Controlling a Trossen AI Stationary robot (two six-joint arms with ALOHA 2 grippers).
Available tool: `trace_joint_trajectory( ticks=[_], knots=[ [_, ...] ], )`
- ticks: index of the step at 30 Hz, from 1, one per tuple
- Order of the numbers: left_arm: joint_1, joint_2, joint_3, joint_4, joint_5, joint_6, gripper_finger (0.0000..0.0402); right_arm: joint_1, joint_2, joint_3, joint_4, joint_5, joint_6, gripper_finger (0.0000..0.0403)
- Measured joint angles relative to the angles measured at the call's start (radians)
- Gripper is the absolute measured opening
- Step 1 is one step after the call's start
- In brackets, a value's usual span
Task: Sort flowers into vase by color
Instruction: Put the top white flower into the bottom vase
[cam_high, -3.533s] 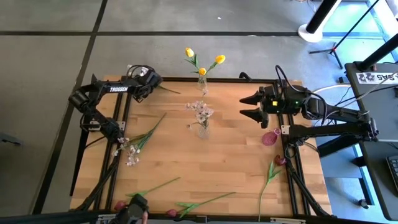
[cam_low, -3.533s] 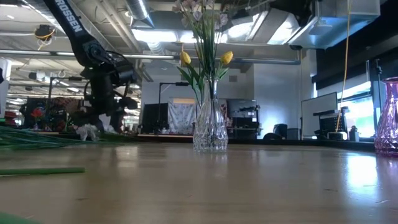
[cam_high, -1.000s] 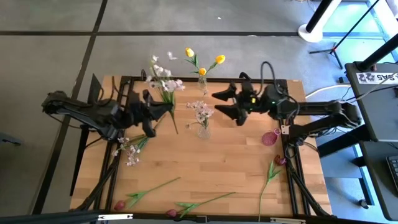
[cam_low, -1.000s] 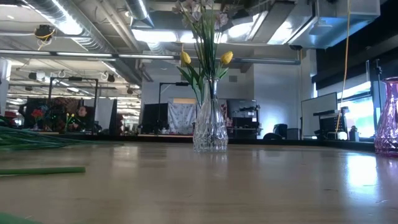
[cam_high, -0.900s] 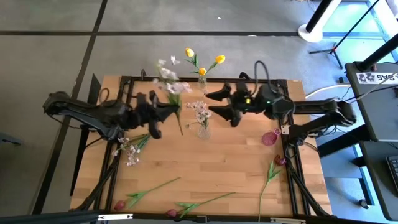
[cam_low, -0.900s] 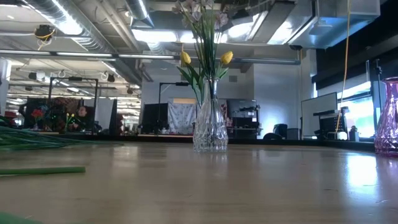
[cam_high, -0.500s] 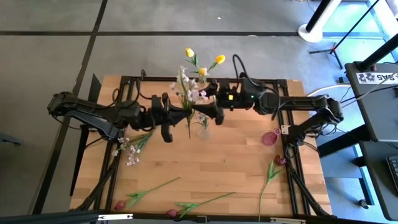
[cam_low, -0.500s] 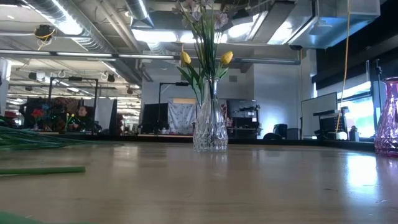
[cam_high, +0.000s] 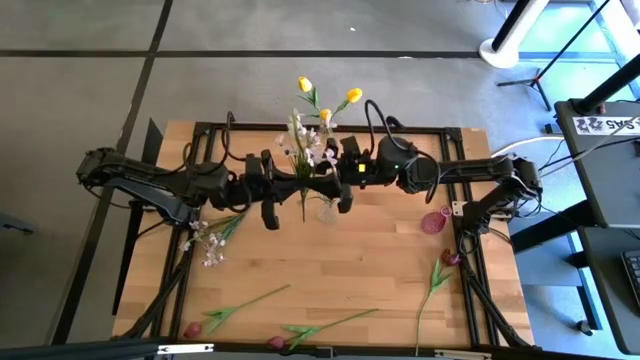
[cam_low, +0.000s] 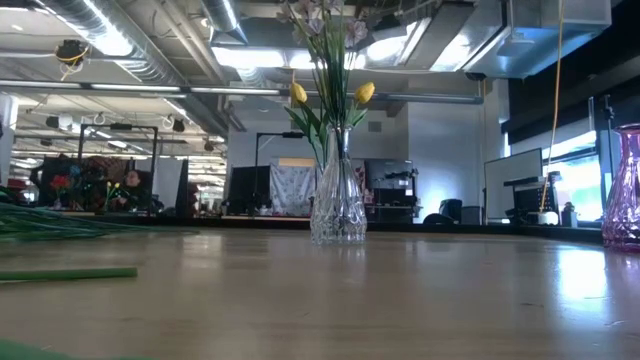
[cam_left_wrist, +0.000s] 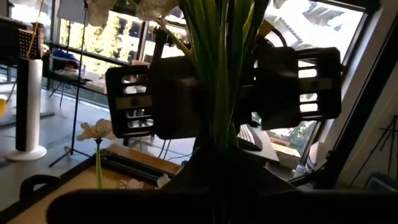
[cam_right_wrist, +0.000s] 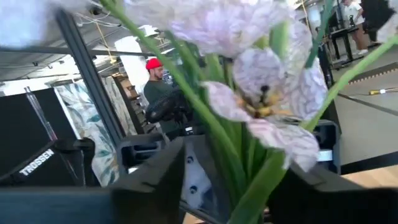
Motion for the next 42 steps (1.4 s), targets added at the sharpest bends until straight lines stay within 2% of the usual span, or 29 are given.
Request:
trace_joint_trajectory(
  ticks=[4,7,9,15,19,23,28,31,37,42],
  knots=[
    [0.0,0.0,0.0,-0.002,0.0,0.024,0.0019,-0.001,0.004,0.0,-0.011,0.037,0.005,0.0098],
    [0.001,0.0,0.0,-0.033,0.002,0.028,0.0038,-0.002,0.003,0.0,-0.014,0.047,-0.013,0.0033],
    [-0.008,-0.005,0.0,-0.068,0.003,0.022,0.0058,-0.002,0.004,-0.001,-0.01,0.046,-0.036,0.0012],
    [-0.07,-0.063,0.0,-0.115,0.001,-0.002,0.0125,-0.001,-0.001,0.0,0.014,0.046,-0.063,0.0018],
    [-0.128,-0.155,0.0,-0.256,0.005,-0.031,0.0156,-0.002,-0.023,-0.001,0.102,0.005,-0.114,0.0009],
    [-0.192,-0.267,0.0,-0.399,-0.04,-0.109,0.0161,-0.003,-0.095,0.0,0.082,-0.041,-0.18,0.0012],
    [-0.245,-0.356,0.0,-0.572,-0.203,-0.205,0.0151,-0.001,-0.203,-0.015,-0.03,-0.112,-0.25,0.0007],
    [-0.246,-0.358,0.0,-0.611,-0.248,-0.24,0.0146,0.0,-0.298,-0.116,-0.019,-0.098,-0.262,0.0005],
    [-0.223,-0.278,0.0,-0.61,-0.261,-0.31,0.0145,-0.001,-0.505,-0.429,0.115,0.049,-0.246,0.0004],
    [-0.166,-0.172,0.0,-0.607,-0.231,-0.391,0.0145,-0.002,-0.58,-0.545,0.08,0.065,-0.288,0.0008]
  ],
)
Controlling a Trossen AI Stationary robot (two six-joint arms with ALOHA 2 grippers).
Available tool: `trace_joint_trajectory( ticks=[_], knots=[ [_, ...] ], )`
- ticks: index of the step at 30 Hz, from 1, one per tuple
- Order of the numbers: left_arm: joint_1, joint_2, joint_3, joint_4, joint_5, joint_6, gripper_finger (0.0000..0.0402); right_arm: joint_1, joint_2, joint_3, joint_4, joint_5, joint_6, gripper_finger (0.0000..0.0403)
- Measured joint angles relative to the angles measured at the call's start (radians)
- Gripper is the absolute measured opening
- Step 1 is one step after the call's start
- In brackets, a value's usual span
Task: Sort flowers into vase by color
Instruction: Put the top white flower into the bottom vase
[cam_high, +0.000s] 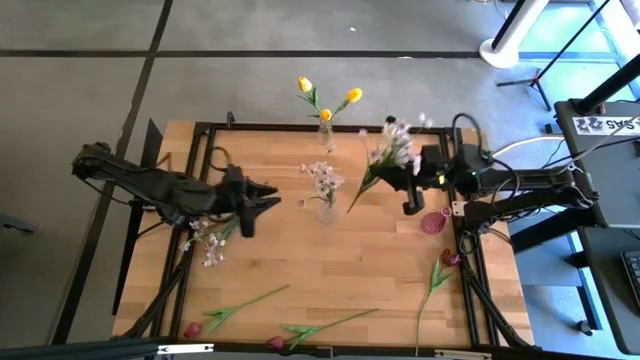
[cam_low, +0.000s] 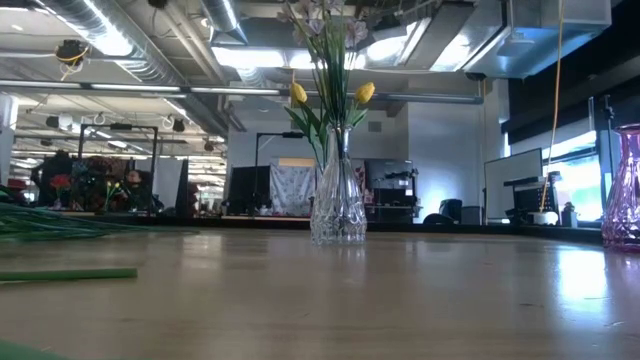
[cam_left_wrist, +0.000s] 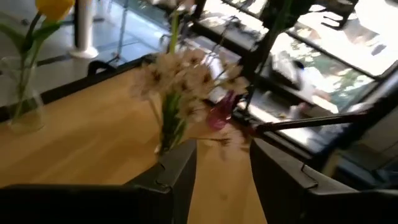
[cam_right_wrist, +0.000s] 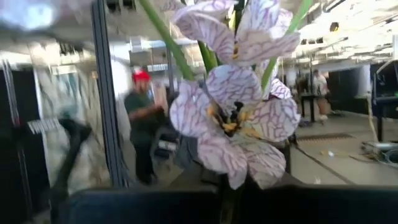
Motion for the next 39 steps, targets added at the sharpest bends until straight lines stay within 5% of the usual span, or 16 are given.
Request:
trace_joint_trajectory(
  ticks=[4,11,19,32,39],
  knots=[
    [0.059,0.096,0.0,-0.026,0.019,-0.008,0.0145,-0.036,-0.004,-0.046,0.002,0.002,-0.07,0.0011],
    [0.145,0.239,-0.001,-0.045,0.111,-0.083,0.0145,-0.205,-0.072,-0.181,0.235,-0.251,-0.078,0.0007],
    [0.103,0.348,-0.004,-0.011,0.073,-0.107,0.0145,-0.267,-0.089,-0.234,0.242,-0.404,-0.096,0.0003],
    [0.186,0.389,-0.36,0.612,0.234,0.328,0.0113,-0.268,-0.085,-0.296,0.255,-0.427,-0.268,0.0003],
    [0.23,0.388,-0.457,0.958,0.354,0.365,0.0087,-0.261,-0.074,-0.301,0.264,-0.384,-0.193,0.0003]
  ],
)
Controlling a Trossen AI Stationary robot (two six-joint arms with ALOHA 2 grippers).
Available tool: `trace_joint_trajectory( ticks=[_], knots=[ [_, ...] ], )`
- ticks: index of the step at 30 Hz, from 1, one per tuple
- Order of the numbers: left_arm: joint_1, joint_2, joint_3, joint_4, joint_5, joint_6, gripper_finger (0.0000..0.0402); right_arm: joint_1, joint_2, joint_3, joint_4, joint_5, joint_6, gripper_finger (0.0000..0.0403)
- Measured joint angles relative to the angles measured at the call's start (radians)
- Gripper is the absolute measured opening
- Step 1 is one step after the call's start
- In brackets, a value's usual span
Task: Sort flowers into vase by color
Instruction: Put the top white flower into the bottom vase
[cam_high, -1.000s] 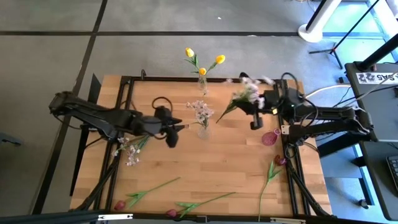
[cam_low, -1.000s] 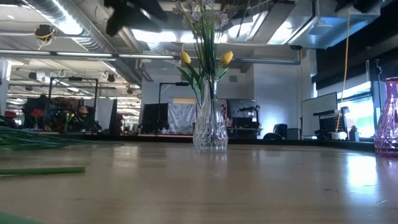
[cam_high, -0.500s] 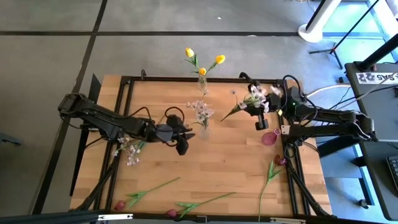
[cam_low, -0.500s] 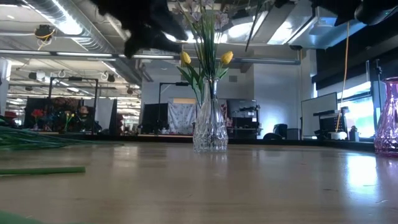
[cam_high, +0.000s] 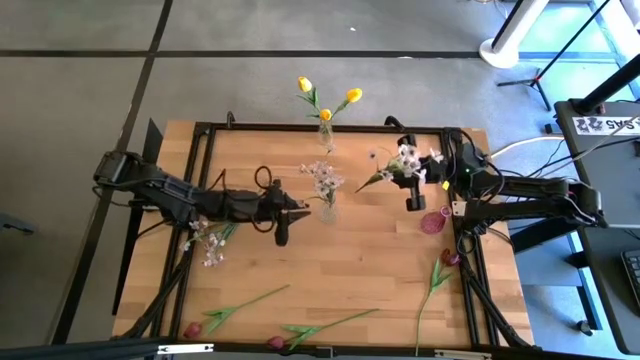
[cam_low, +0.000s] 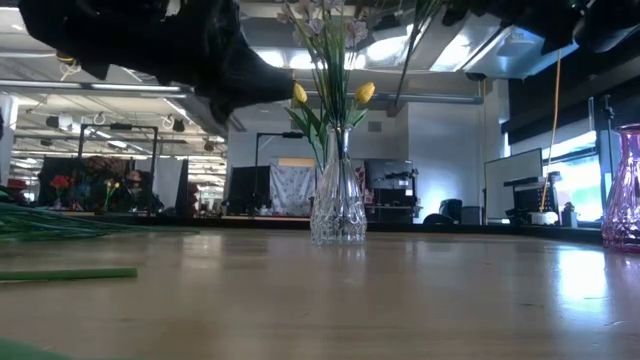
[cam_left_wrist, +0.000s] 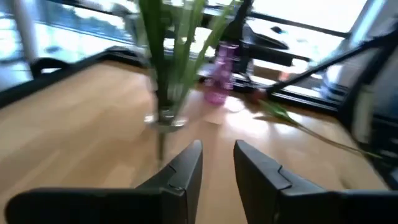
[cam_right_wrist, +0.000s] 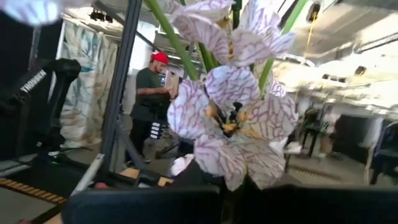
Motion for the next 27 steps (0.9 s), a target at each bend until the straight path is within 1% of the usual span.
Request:
trace_joint_trajectory(
  ticks=[2,3,7,11,16,19,23,27],
  knots=[
    [0.013,0.005,0.005,-0.003,0.054,0.018,0.0076,0.023,0.011,0.0,-0.006,0.0,0.005,0.0003],
    [0.018,0.017,0.01,0.001,0.062,0.025,0.007,0.04,0.021,0.0,0.002,0.003,-0.002,0.0003],
    [0.023,0.074,0.035,0.053,0.064,0.034,0.004,0.122,0.077,0.0,0.077,0.04,-0.002,0.0003],
    [0.021,0.106,0.054,0.065,0.061,0.029,0.0006,0.175,0.11,0.0,0.137,0.078,-0.001,0.0003],
    [0.01,0.122,0.054,0.079,0.059,0.014,0.0002,0.191,0.167,0.0,0.199,0.134,0.016,0.0003],
    [-0.001,0.123,0.054,0.074,0.036,0.011,0.0002,0.19,0.201,0.006,0.265,0.117,0.054,0.0003],
    [-0.013,0.123,0.054,0.074,-0.019,0.019,0.0002,0.19,0.202,0.025,0.269,0.1,0.045,0.0003],
    [-0.002,0.129,0.054,0.069,-0.027,0.019,0.0001,0.172,0.203,0.031,0.254,0.096,0.028,0.0002]
  ],
)
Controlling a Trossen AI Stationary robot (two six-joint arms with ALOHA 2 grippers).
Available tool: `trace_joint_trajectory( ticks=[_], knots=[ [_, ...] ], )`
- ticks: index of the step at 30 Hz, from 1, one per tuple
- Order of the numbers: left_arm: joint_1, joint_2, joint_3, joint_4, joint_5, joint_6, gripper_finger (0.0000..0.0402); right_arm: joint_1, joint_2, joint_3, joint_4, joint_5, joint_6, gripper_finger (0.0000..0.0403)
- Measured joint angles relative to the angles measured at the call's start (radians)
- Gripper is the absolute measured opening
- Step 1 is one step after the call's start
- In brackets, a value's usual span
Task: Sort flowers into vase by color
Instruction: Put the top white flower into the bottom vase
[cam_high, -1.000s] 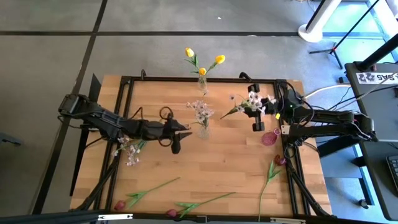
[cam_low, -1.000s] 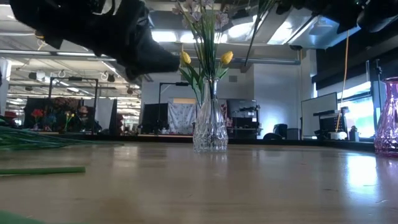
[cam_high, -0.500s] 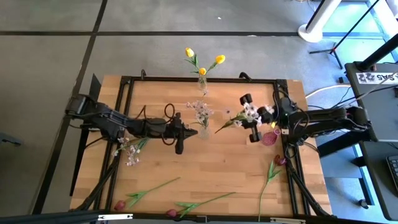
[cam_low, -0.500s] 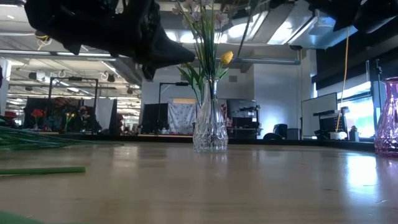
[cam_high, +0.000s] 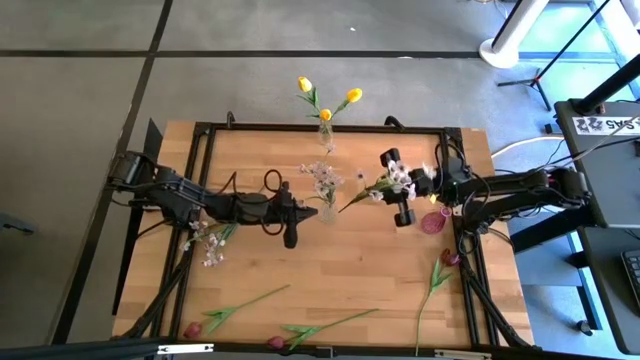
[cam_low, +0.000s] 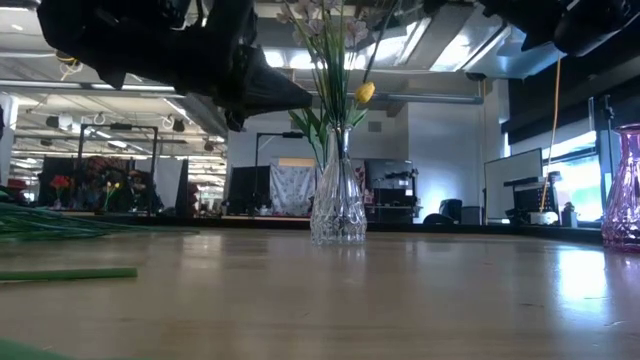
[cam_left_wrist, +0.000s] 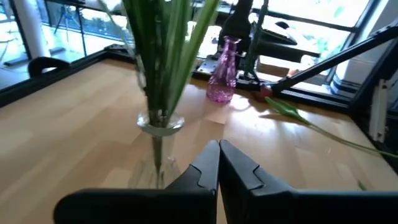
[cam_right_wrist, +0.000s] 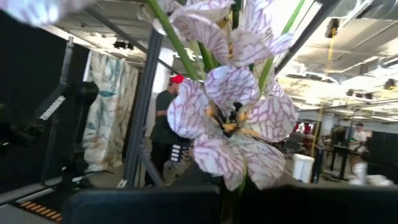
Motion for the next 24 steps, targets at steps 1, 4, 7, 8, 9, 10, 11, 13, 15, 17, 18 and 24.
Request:
trace_joint_trajectory(
  ticks=[1,4,7,8,9,10,11,13,15,17,18,24],
  knots=[
    [0.0,0.0,0.0,-0.003,-0.001,0.0,0.0001,-0.005,0.0,0.001,0.001,0.0,0.0,0.0002],
    [-0.002,0.0,0.0,-0.004,0.002,0.007,0.0005,-0.024,0.0,0.001,0.002,-0.01,0.0,0.0002],
    [-0.009,0.0,0.0,-0.006,0.001,0.018,0.0011,-0.024,0.0,0.001,0.003,-0.026,0.0,0.0002],
    [-0.011,0.0,0.0,-0.007,-0.002,0.019,0.0015,-0.022,0.0,0.001,0.002,-0.026,-0.002,0.0002],
    [-0.011,0.0,0.0,-0.009,-0.005,0.019,0.002,-0.021,0.0,0.001,0.002,-0.026,-0.003,0.0003],
    [-0.012,0.0,0.0,-0.014,-0.007,0.019,0.0025,-0.021,0.0,0.001,0.003,-0.028,-0.003,0.0004],
    [-0.012,0.0,0.0,-0.018,-0.007,0.019,0.0032,-0.021,0.0,0.001,0.005,-0.035,-0.003,0.0005],
    [-0.015,0.0,0.0,-0.019,-0.008,0.019,0.0048,-0.021,0.0,0.001,0.007,-0.035,-0.003,0.0004],
    [-0.018,-0.001,0.0,-0.025,-0.01,0.026,0.0067,-0.021,0.0,0.008,0.007,-0.033,-0.003,0.0002],
    [-0.023,-0.017,0.0,-0.063,-0.025,0.032,0.0087,-0.021,0.0,0.023,0.0,-0.03,-0.003,0.0002],
    [-0.026,-0.031,0.0,-0.087,-0.039,0.033,0.0097,-0.021,0.0,0.029,-0.005,-0.029,-0.003,0.0003],
    [-0.091,-0.164,0.0,-0.269,-0.108,0.037,0.0136,-0.021,-0.001,0.04,-0.053,-0.025,-0.002,0.0002]
  ],
)
